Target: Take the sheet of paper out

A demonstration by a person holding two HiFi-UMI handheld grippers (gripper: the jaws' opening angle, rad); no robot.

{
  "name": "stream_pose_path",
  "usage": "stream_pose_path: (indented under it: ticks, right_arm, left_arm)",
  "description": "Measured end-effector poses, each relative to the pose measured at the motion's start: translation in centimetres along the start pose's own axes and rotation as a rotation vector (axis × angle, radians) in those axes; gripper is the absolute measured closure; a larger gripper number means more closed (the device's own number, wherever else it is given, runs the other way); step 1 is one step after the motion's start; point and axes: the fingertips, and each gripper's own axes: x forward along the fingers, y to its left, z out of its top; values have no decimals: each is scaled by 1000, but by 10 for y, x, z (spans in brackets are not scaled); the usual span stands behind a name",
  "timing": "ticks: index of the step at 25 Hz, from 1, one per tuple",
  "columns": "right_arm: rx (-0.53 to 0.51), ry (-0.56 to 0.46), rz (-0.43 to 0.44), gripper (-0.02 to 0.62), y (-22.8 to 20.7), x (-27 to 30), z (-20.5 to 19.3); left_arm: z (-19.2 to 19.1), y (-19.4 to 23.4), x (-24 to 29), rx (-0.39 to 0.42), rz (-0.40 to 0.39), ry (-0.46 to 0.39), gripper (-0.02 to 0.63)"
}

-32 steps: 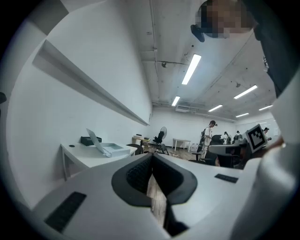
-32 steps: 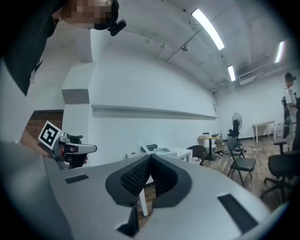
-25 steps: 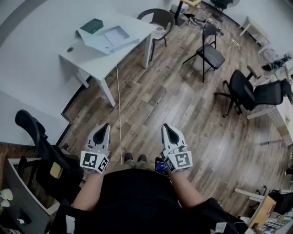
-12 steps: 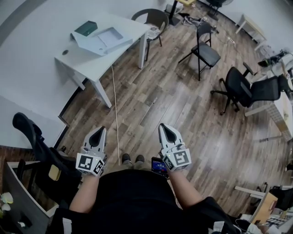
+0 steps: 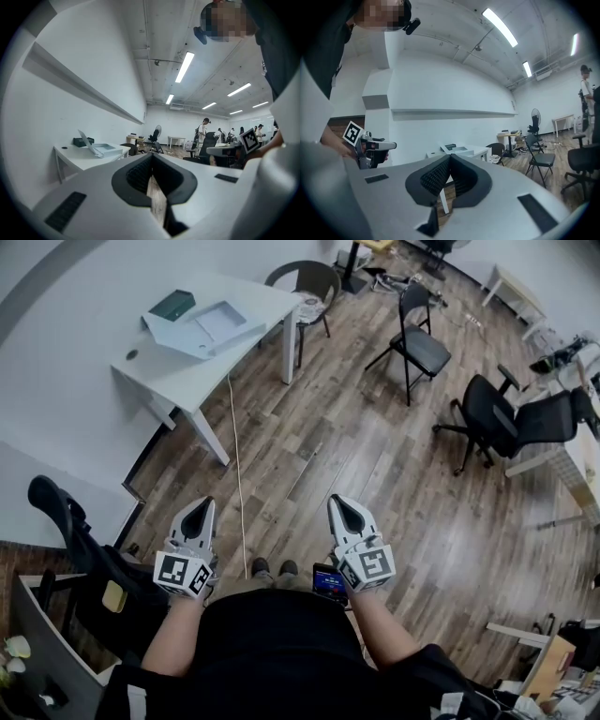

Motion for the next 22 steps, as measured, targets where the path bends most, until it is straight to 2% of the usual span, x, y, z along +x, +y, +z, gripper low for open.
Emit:
stream_pose_path:
  ticks: [7,12,18,22]
  right_arm:
    - [11,4,0,584,-16,-17,-4]
    - [18,15,-13,584,-33,-25,-13]
    - [5,32,-19,584,-45,-9,-23]
    - [17,23,-14,584,-53,14,-23]
  left_arm:
    - [-9,-23,12,-21,-11,9,603]
    - [-8,-32,20,-6,-17,6,603]
    - [-19,-10,33,-24,33,15,603]
    - [-24,0,51,-6,25,12,603]
